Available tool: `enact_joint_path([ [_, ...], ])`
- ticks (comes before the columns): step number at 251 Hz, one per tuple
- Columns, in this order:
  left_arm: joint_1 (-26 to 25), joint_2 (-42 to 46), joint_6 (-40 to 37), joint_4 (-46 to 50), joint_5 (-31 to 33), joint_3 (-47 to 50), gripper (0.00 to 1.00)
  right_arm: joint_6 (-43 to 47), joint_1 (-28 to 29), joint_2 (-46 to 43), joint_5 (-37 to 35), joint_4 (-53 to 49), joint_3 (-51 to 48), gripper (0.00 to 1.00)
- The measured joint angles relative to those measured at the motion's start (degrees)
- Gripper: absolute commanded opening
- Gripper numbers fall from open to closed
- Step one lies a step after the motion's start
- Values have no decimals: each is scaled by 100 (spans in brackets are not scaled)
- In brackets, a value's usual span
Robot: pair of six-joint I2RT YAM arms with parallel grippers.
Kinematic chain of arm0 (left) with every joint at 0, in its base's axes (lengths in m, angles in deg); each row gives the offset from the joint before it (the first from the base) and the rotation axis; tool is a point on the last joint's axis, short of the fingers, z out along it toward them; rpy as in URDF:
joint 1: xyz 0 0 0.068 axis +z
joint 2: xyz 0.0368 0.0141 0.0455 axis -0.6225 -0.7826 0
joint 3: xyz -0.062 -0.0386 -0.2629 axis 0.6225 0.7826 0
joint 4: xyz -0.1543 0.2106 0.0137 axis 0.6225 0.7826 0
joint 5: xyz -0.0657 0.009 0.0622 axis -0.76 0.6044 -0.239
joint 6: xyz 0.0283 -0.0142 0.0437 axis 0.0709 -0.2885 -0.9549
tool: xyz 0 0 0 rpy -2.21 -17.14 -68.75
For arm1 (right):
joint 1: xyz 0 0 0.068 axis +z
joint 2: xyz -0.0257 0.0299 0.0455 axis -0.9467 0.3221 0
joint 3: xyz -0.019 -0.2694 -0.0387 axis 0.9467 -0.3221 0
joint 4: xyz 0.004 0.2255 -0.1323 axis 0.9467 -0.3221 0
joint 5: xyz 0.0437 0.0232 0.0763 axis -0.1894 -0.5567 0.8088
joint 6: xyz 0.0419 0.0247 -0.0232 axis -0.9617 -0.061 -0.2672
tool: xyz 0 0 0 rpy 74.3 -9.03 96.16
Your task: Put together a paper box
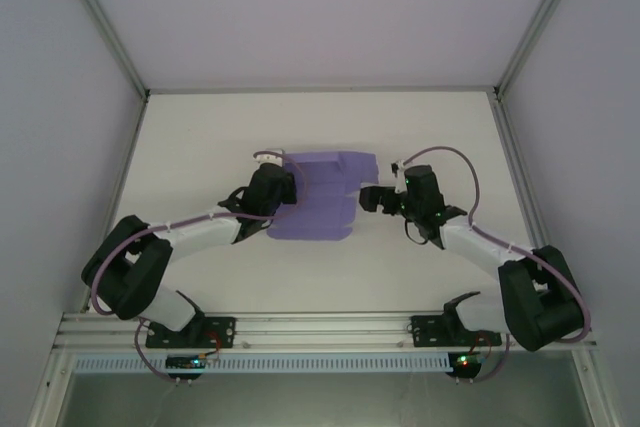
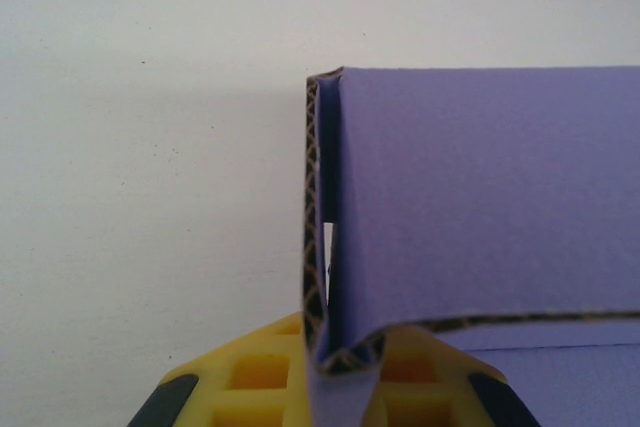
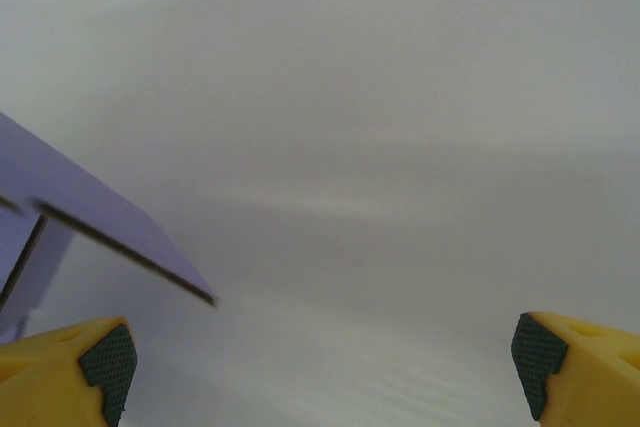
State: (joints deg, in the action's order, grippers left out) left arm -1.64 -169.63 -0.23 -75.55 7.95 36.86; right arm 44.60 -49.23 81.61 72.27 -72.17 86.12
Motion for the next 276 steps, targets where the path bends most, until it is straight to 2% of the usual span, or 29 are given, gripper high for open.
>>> enact_joint_path([
  [54, 0, -70, 4, -22, -107, 0, 0, 129, 33, 297, 162, 348, 269, 99],
  [121, 20, -98, 164, 4, -59, 0, 0, -61, 365, 1202, 321, 789, 752, 99],
  [150, 66, -173, 260, 37, -35, 0, 0, -146, 595, 1478, 2, 949, 866, 100],
  [229, 66, -271, 385, 111, -55, -7, 0, -179, 1204, 1720, -1565, 905, 1016, 100],
  [276, 63, -275, 385, 111, -87, -26, 0, -170, 1263, 1572, -1860, 763, 1016, 99],
])
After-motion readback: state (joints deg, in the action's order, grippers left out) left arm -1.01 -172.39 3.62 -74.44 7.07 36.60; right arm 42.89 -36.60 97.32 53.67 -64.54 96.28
